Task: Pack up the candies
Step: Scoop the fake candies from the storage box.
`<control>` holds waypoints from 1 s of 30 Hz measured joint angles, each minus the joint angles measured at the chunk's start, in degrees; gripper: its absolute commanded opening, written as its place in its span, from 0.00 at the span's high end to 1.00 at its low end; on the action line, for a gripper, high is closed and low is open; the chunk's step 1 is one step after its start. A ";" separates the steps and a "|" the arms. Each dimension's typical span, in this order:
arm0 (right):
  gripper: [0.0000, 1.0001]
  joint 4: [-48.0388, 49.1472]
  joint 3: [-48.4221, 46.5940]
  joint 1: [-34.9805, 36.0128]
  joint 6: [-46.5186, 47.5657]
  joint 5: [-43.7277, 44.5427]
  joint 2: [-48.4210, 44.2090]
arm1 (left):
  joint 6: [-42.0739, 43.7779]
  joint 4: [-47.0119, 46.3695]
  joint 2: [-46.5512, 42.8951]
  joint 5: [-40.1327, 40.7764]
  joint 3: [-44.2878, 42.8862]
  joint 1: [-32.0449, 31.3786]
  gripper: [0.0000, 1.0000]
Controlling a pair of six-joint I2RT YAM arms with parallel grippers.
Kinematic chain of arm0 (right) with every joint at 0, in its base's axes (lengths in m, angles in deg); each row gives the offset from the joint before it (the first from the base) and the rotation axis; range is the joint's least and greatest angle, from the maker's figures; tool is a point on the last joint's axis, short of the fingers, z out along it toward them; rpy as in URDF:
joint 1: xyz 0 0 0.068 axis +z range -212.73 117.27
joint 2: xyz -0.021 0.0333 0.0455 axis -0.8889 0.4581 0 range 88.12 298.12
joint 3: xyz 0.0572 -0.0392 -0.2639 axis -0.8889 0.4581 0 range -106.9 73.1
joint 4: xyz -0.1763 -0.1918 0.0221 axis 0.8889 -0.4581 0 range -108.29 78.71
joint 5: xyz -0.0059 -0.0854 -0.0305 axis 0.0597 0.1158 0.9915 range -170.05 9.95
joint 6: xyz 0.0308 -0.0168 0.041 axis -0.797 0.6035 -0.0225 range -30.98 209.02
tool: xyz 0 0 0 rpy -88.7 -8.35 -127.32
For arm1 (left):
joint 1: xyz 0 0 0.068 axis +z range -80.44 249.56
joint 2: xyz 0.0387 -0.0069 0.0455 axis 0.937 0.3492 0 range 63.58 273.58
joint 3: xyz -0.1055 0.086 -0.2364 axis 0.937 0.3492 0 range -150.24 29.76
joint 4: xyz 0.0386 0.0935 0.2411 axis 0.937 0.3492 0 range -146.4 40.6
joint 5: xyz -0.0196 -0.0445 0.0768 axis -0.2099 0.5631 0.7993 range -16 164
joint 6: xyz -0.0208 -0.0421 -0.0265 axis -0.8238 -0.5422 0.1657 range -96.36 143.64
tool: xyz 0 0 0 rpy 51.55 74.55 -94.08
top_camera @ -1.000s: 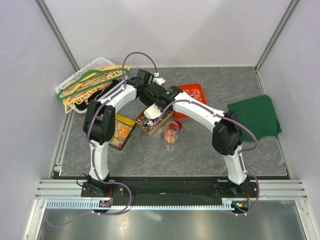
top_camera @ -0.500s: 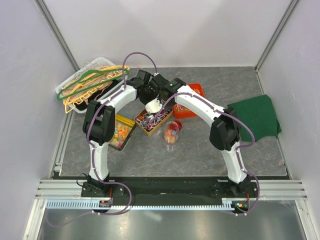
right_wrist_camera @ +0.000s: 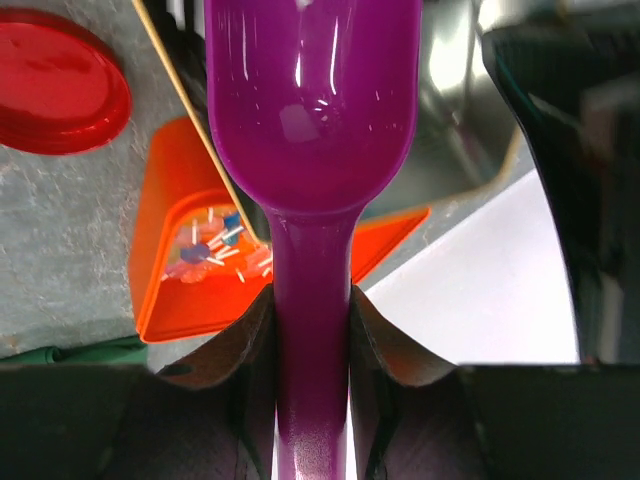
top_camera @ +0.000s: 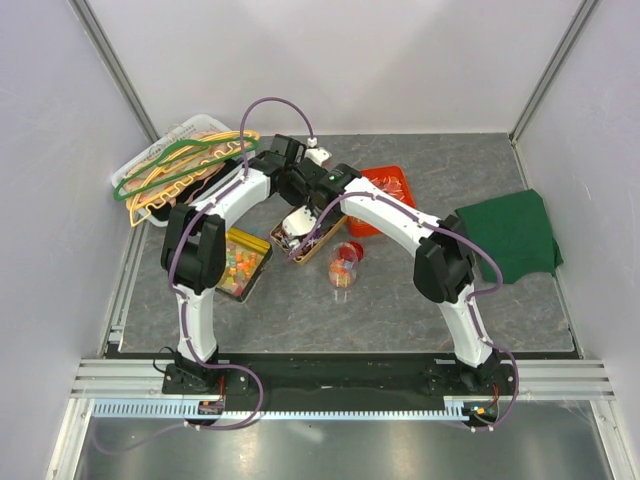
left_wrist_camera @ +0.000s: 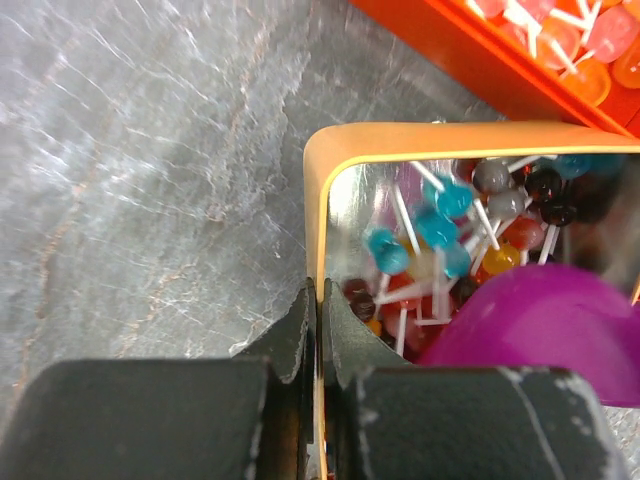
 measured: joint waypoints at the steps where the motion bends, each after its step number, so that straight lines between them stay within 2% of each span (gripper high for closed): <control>1: 1.00 0.02 0.15 0.07 -0.04 -0.11 0.02 | 0.00 -0.26 -0.31 0.00 0.00 -0.02 0.98; 13: 1.00 2.95 3.06 0.79 -2.16 -2.34 0.02 | -0.31 -2.08 -0.81 -0.42 1.14 0.00 0.98; 30: 1.00 6.21 7.30 -2.71 -9.81 -11.85 0.13 | -0.33 -1.03 -1.36 -0.28 4.04 -0.02 0.98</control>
